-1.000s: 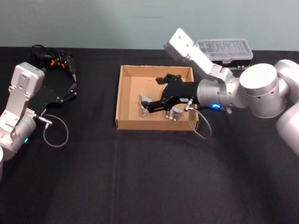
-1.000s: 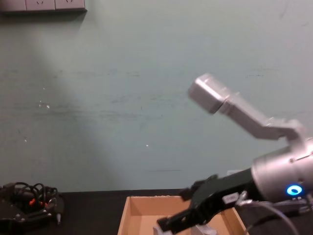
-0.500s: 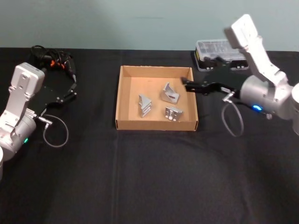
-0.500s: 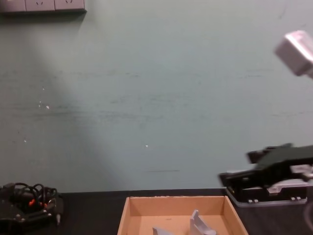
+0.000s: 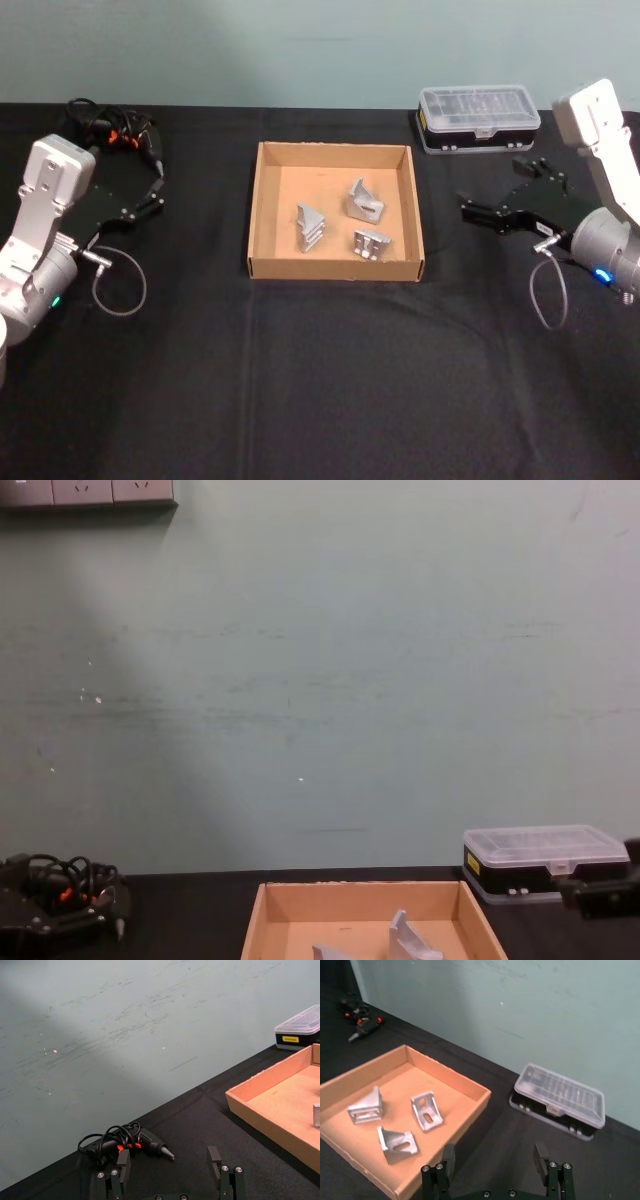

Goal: Use one hand to pick up the angle iron from the table and place it into the box.

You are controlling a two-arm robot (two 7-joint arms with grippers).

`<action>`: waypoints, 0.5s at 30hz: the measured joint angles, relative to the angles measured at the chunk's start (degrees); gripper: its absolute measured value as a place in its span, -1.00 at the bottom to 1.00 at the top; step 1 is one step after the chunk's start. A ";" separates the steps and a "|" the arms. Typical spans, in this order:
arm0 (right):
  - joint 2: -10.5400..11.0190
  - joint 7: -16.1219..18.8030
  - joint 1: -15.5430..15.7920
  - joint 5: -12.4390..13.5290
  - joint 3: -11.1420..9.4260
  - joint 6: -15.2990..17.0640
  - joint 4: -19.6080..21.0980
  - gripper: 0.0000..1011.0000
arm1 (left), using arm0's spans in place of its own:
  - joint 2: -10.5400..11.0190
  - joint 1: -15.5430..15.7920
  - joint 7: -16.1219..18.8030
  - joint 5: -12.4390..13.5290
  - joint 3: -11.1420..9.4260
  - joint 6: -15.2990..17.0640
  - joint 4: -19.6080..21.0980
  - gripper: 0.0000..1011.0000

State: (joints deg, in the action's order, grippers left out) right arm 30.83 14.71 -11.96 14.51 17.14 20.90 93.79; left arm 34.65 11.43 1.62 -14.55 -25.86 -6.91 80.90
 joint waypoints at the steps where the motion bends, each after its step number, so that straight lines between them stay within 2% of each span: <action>1: -0.11 -0.22 0.49 -0.09 -0.40 -0.01 -0.14 0.98 | 0.00 0.00 0.00 0.00 0.00 0.00 0.00 0.98; 5: -0.56 -0.70 1.36 -0.39 -1.10 0.02 -0.90 0.98 | 0.00 0.00 0.00 0.00 0.00 0.00 0.00 0.98; 15: -0.47 -0.65 1.05 -0.38 -0.86 0.05 -0.79 0.98 | 0.00 0.00 0.00 0.00 0.00 0.00 0.00 0.98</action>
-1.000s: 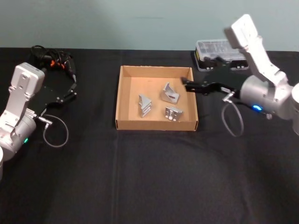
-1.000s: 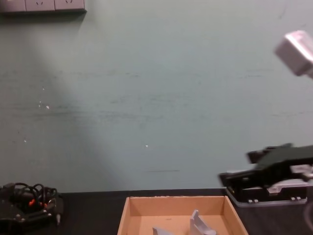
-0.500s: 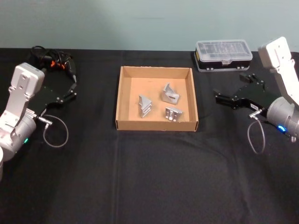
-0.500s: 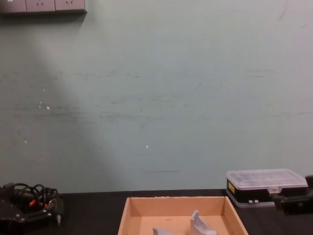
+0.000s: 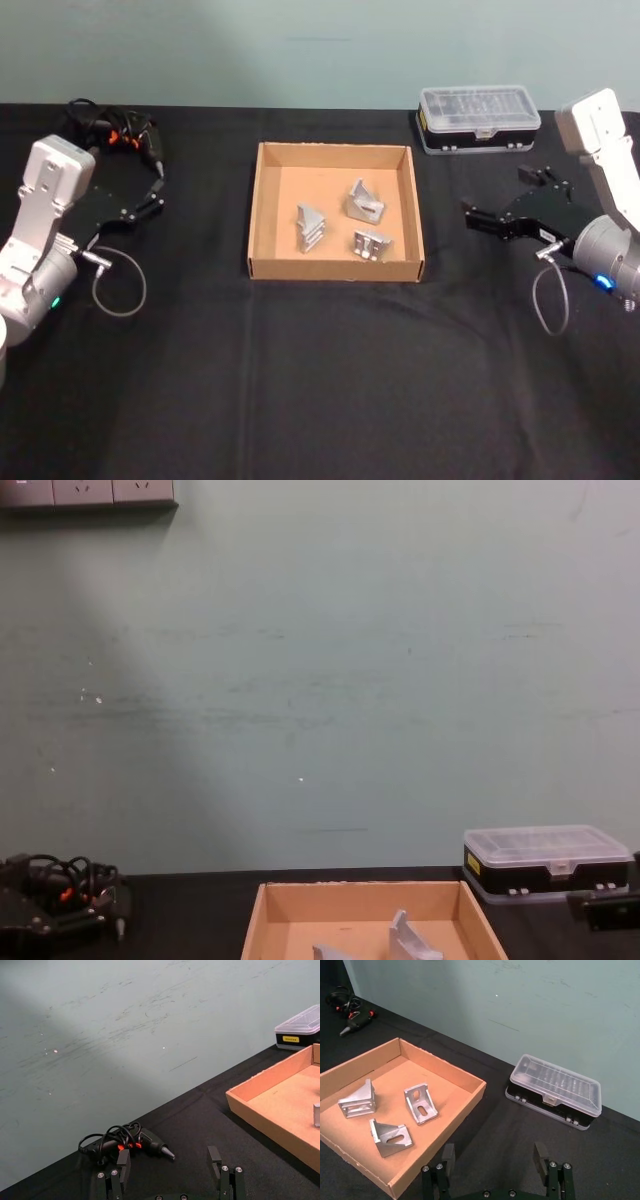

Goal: Use one hand to pick up the angle iron from the table and place it into the box.

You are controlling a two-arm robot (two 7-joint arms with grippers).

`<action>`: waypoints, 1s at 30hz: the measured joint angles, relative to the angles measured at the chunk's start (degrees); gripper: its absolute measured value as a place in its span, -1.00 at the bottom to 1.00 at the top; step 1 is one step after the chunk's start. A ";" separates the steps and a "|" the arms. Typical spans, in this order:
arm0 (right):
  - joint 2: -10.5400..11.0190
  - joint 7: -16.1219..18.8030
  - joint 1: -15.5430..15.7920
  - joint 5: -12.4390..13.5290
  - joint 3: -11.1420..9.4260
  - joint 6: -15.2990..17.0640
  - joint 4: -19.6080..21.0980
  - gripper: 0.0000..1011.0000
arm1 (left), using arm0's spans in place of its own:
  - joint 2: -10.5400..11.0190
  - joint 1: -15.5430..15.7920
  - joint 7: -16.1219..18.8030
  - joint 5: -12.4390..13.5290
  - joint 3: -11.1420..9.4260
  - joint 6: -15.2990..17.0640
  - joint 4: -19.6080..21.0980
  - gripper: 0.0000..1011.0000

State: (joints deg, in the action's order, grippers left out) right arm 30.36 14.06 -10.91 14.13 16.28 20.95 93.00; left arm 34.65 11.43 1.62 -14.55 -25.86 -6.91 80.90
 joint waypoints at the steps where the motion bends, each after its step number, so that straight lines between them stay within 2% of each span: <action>1: 0.01 0.01 -0.02 0.00 0.03 0.01 0.01 0.98 | 0.00 0.00 0.00 0.00 0.00 0.00 0.00 0.98; 30: 0.09 0.25 -0.27 0.05 0.27 0.02 0.14 0.98 | 0.00 0.00 0.00 0.00 0.00 0.00 0.00 0.98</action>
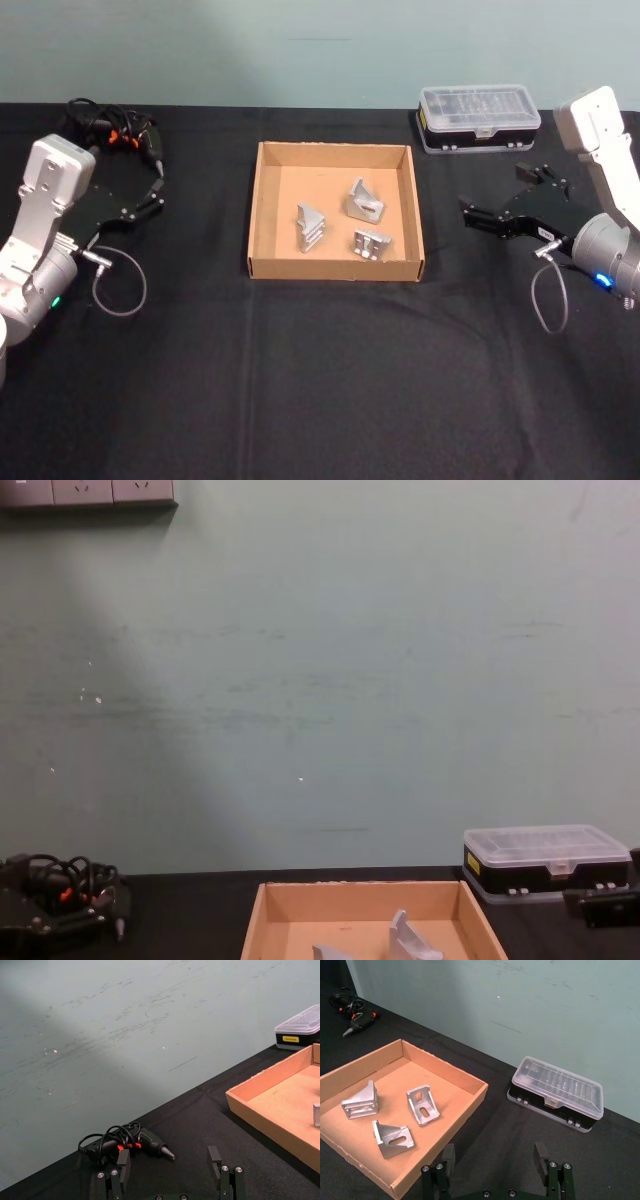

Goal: Use one hand to pick up the angle iron from the table and place it into the box.

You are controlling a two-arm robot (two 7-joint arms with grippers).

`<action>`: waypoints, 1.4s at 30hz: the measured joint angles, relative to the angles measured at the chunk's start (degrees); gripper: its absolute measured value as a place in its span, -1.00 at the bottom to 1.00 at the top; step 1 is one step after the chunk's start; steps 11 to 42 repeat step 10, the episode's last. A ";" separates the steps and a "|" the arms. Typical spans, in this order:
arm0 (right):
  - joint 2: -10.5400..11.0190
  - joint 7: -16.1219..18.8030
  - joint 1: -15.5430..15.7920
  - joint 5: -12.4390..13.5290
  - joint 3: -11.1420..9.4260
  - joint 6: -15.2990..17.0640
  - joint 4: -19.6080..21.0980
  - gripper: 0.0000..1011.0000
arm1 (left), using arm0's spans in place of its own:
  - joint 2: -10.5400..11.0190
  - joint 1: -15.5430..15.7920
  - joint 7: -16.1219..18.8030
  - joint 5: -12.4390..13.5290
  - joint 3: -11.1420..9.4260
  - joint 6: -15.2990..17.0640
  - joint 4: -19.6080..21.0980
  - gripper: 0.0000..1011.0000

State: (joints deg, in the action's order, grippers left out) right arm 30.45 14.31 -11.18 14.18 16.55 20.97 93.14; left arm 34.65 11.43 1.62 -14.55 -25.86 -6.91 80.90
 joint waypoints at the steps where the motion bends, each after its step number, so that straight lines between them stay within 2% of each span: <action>1: 0.00 0.00 0.00 0.00 0.00 0.00 0.00 0.98 | 0.00 0.00 0.00 0.00 0.00 0.00 0.00 0.98; 42: 0.00 0.02 -0.02 0.00 0.00 0.00 0.00 0.98 | 0.00 0.01 0.00 0.00 0.00 0.00 0.00 0.98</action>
